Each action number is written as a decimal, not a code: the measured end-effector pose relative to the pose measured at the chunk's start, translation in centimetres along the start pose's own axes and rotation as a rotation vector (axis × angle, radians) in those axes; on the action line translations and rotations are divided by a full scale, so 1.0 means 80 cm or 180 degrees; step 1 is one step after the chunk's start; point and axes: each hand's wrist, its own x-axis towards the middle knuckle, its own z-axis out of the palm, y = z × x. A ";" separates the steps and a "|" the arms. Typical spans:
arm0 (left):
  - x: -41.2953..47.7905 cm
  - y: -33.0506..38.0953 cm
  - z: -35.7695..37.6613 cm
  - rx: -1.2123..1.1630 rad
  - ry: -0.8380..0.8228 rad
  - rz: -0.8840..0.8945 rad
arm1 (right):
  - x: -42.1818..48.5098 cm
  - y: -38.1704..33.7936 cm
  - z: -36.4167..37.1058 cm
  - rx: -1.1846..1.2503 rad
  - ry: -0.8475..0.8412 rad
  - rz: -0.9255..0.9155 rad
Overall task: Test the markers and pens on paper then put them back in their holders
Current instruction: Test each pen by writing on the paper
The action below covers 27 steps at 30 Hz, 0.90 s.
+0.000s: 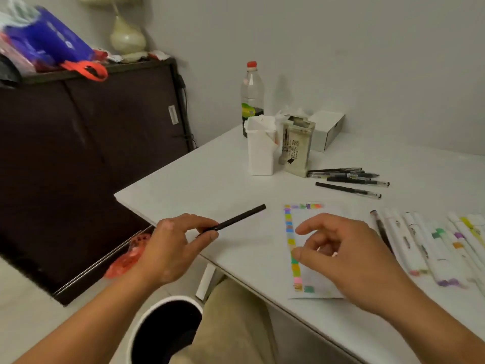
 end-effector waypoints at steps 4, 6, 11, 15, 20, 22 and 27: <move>-0.078 -0.089 -0.048 -0.0134 0.0307 -0.0893 | -0.026 -0.030 0.087 -0.0219 -0.0659 -0.0444; -0.120 -0.128 -0.061 -0.0145 0.0458 -0.1314 | -0.033 -0.034 0.135 -0.0260 -0.0992 -0.0555; -0.211 -0.221 -0.040 -0.0194 -0.0038 -0.2507 | -0.032 0.001 0.245 -0.0155 -0.1428 -0.0252; -0.255 -0.282 0.026 -0.0704 -0.0569 -0.3598 | -0.030 0.039 0.296 -0.0110 -0.1587 0.0105; -0.254 -0.344 0.107 -0.0474 -0.1159 -0.4070 | -0.033 0.069 0.319 -0.0096 -0.1533 0.0310; -0.244 -0.365 0.136 -0.0222 -0.1432 -0.4062 | -0.030 0.080 0.320 -0.0113 -0.1476 0.0369; -0.225 -0.396 0.178 0.0969 -0.2330 -0.3155 | -0.016 0.102 0.318 -0.0314 -0.1342 0.0564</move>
